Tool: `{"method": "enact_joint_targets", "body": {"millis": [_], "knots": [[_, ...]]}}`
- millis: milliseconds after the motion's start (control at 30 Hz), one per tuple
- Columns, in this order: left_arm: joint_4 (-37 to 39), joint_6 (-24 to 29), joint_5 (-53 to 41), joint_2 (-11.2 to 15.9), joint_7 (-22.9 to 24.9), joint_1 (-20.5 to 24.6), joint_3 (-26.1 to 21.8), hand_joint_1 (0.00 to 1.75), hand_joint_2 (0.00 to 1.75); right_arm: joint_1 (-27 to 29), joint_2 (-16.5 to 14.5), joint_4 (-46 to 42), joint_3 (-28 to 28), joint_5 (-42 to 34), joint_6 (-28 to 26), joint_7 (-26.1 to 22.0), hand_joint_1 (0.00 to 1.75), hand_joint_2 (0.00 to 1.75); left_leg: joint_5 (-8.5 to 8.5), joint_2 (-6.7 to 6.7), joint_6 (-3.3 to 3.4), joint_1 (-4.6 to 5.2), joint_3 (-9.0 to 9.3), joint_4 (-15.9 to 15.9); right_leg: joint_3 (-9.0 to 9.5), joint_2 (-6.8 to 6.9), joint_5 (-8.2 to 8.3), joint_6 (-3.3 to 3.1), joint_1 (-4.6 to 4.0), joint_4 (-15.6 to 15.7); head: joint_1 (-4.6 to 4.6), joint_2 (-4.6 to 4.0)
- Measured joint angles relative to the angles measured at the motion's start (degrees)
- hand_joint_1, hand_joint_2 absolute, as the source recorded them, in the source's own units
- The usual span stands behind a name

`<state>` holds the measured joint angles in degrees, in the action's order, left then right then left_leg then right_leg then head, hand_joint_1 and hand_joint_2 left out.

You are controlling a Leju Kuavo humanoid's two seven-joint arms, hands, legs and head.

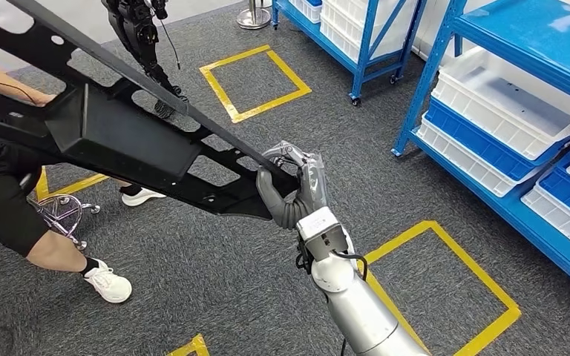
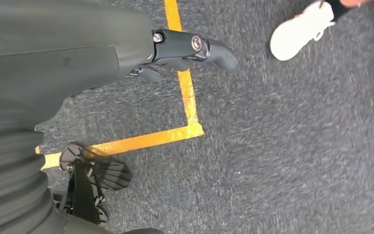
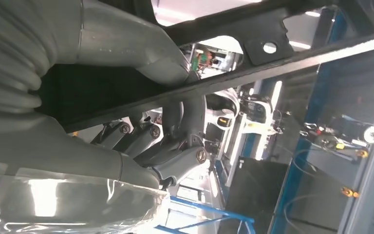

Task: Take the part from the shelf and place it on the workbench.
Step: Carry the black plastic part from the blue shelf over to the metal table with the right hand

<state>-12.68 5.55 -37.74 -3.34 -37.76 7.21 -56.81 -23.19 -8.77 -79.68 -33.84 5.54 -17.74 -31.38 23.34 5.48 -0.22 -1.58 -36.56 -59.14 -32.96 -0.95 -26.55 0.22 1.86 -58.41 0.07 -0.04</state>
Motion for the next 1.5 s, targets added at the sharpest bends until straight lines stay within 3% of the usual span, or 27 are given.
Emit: {"method": "enact_joint_targets", "body": {"millis": [33,100,167,200,267,333,400,467,533,600,667,700,733,833,967,1033,1100,1167,1233,1267,1300,1333,1400,1433,1500], "knots": [[0.0,0.0,0.0,0.0,0.0,0.0,0.0,0.0,1.75,0.0,-0.1,-0.1,0.0,0.0,0.0,0.0,1.75,1.75,0.96,-1.54,-0.15,-0.04,-0.76,-1.7,0.12,0.39,-0.01,-0.35,0.0,0.0,-0.11,0.0],[0.0,0.1,0.0,0.0,-0.1,0.1,0.0,0.0,1.75,0.0,-0.2,-0.2,0.0,0.0,0.0,0.0,1.75,1.75,4.44,-4.54,-0.39,0.0,-4.28,-9.0,0.26,1.41,-0.22,-0.96,-0.4,0.1,-0.32,0.0],[0.0,0.1,0.0,0.0,-0.1,0.1,0.0,0.0,1.75,0.1,-0.2,-0.2,0.0,0.0,0.0,0.0,1.75,1.75,6.84,-5.35,-0.37,-0.06,-7.95,-15.9,0.3,2.63,-0.45,-1.29,-0.91,0.1,-0.36,0.0],[0.0,0.1,0.0,0.0,-0.1,0.1,0.0,0.0,1.75,0.2,-0.2,-0.2,0.0,0.0,0.0,0.0,1.75,1.75,6.43,-5.4,-0.19,-0.05,-8.32,-16.3,0.35,3.22,-0.54,-1.42,-1.12,0.1,-0.37,0.0],[0.0,0.1,0.0,0.1,-0.1,0.0,0.0,0.0,1.75,0.1,-0.3,-0.3,0.0,0.0,0.0,0.0,1.75,1.75,2.98,-6.14,0.72,0.3,-5.32,-10.4,0.65,4.31,-0.79,-1.62,-1.5,0.1,-0.37,0.0],[-0.1,0.1,0.0,0.2,-0.1,0.1,0.0,0.0,1.75,0.0,-0.4,-0.4,0.0,0.1,0.1,0.0,1.75,1.75,0.46,-8.68,2.02,1.27,-1.37,-3.0,1.0,5.29,-1.06,-1.62,-1.8,0.2,-0.27,0.0],[-0.1,0.1,0.0,0.3,-0.1,0.3,0.0,0.0,1.75,0.0,-0.4,-0.5,0.0,0.1,0.3,0.1,1.75,1.75,0.27,-9.95,2.84,2.15,-0.17,-0.5,1.22,6.38,-1.26,-1.3,-1.82,0.5,-0.31,0.0],[-0.2,0.2,0.1,0.5,-0.1,0.4,0.0,0.0,1.75,-0.2,-0.7,-0.5,0.0,0.0,0.7,0.4,1.75,1.75,-0.19,-8.68,3.39,2.19,0.35,0.7,1.52,7.25,-1.4,-0.89,-1.87,0.9,-0.42,0.01],[-0.2,0.2,0.1,0.5,-0.2,0.4,0.0,0.0,1.75,-0.7,-1.0,-0.5,0.0,-0.1,1.2,0.8,1.75,1.75,-1.16,-7.33,3.97,1.83,1.69,2.9,1.23,5.4,-2.26,-0.81,-1.99,-0.3,-0.34,0.01],[-0.2,0.0,-0.2,0.4,-0.2,0.8,0.0,0.0,1.75,-1.3,-1.0,-0.4,0.0,-0.2,1.5,1.0,1.75,1.75,-1.82,-5.88,4.25,1.56,2.46,4.0,-1.4,2.24,-4.67,-1.13,-1.79,-6.2,-0.08,0.0],[-0.2,-0.1,-0.7,0.3,0.0,1.1,0.1,0.0,1.75,-1.4,-0.6,-0.2,0.1,-0.4,1.6,1.2,1.75,1.75,-1.92,-4.12,4.27,1.41,2.44,4.1,-5.44,1.08,-6.99,-1.01,-1.37,-13.4,0.16,0.0],[-0.2,-0.1,-0.9,0.3,0.2,1.1,0.1,0.0,1.75,-1.3,-0.3,-0.1,0.1,-0.4,1.6,1.2,1.75,1.75,-1.88,-3.18,4.14,1.32,2.42,4.1,-6.63,0.98,-7.12,-0.55,-1.07,-15.0,0.22,0.0],[-0.2,0.0,-1.2,0.2,0.4,1.1,0.2,0.0,1.75,-1.2,-0.2,0.0,0.1,-0.4,1.6,1.2,1.75,1.75,-1.8,-2.29,3.88,1.2,2.41,3.9,-6.49,0.95,-6.07,0.19,-0.75,-13.8,0.22,0.0],[-0.2,0.4,-2.1,0.1,1.1,1.1,0.4,0.0,1.75,-1.2,0.0,0.0,0.4,-0.2,1.3,1.2,1.75,1.75,-1.43,-0.53,3.01,0.84,2.39,3.4,-3.11,0.5,-1.71,2.04,-0.01,-5.3,0.26,0.0],[-0.2,0.5,-2.4,0.1,1.4,1.1,0.6,0.0,1.75,-1.2,0.0,0.0,0.5,-0.2,1.2,1.2,1.75,1.75,-1.25,-0.19,2.73,0.79,2.27,3.1,-2.08,-0.19,-0.76,2.37,0.2,-3.0,0.29,0.0],[-0.2,0.9,-3.1,0.0,1.9,1.2,1.2,0.0,1.75,-0.9,0.3,0.0,0.8,0.0,1.0,1.2,1.75,1.75,-0.79,0.78,1.76,0.69,1.39,2.0,-1.28,-1.3,0.11,1.92,0.35,-0.8,0.36,0.0],[-0.2,1.3,-3.9,-0.1,2.5,1.4,2.2,0.0,1.75,-0.3,0.6,-0.6,1.4,0.5,0.5,1.0,1.75,1.75,1.25,-1.36,0.36,0.39,-0.97,-2.3,-0.38,-0.63,0.39,0.31,0.26,0.4,-0.03,0.0],[-0.2,1.3,-4.2,-0.3,2.7,1.8,2.8,0.0,1.75,0.3,0.6,-1.1,1.9,0.9,0.3,1.0,1.75,1.75,4.68,-4.78,-0.37,0.06,-4.92,-10.0,0.35,1.28,0.06,-0.95,-0.15,0.5,-0.46,0.0],[-0.2,1.3,-4.4,-0.5,3.0,1.9,3.2,0.0,1.75,0.8,0.7,-1.2,2.1,1.1,0.3,1.0,1.75,1.75,6.09,-5.29,-0.48,-0.14,-8.12,-15.4,0.57,2.54,-0.27,-1.34,-0.64,0.5,-0.46,0.0],[-0.2,1.3,-4.6,-0.5,3.1,1.9,3.3,0.0,1.75,1.0,0.8,-1.3,2.1,1.2,0.3,1.0,1.75,1.75,5.28,-5.37,-0.4,-0.2,-8.23,-15.1,0.67,3.09,-0.42,-1.42,-0.82,0.5,-0.46,0.0],[-0.2,1.3,-4.7,-0.6,3.3,1.9,3.4,0.0,1.75,1.2,0.8,-1.5,2.1,1.3,0.3,1.0,1.75,1.75,3.5,-5.69,-0.2,-0.19,-7.03,-12.4,0.86,3.6,-0.61,-1.43,-0.97,0.5,-0.47,0.0],[-0.2,1.3,-4.8,-0.6,3.3,1.9,3.5,0.0,1.75,1.3,0.8,-1.7,2.2,1.5,0.3,1.0,1.75,1.75,1.51,-6.69,0.12,-0.03,-4.98,-8.3,1.11,4.06,-0.83,-1.37,-1.12,0.5,-0.47,0.0],[-0.2,1.4,-4.8,-0.6,3.4,2.0,3.7,0.0,1.75,1.5,0.8,-2.2,2.2,1.9,0.2,1.0,1.75,1.75,-0.74,-8.9,0.8,0.7,-1.57,-1.8,1.52,4.92,-1.22,-1.1,-1.57,0.6,-0.39,0.0],[-0.2,1.4,-4.7,-0.6,3.4,2.1,3.8,0.0,1.75,1.7,0.7,-2.4,2.2,2.1,0.1,1.0,1.75,1.75,-0.84,-9.51,1.12,1.1,-0.95,-0.5,1.65,5.36,-1.37,-0.89,-1.73,0.7,-0.37,0.0],[-0.2,1.4,-4.2,-0.3,3.7,2.0,3.9,0.0,1.75,2.2,0.4,-2.6,2.2,2.6,0.0,0.9,1.75,1.75,-0.65,-8.65,1.76,1.61,-0.89,0.0,2.01,6.38,-1.56,-0.4,-1.81,1.2,-0.36,0.0]]}}
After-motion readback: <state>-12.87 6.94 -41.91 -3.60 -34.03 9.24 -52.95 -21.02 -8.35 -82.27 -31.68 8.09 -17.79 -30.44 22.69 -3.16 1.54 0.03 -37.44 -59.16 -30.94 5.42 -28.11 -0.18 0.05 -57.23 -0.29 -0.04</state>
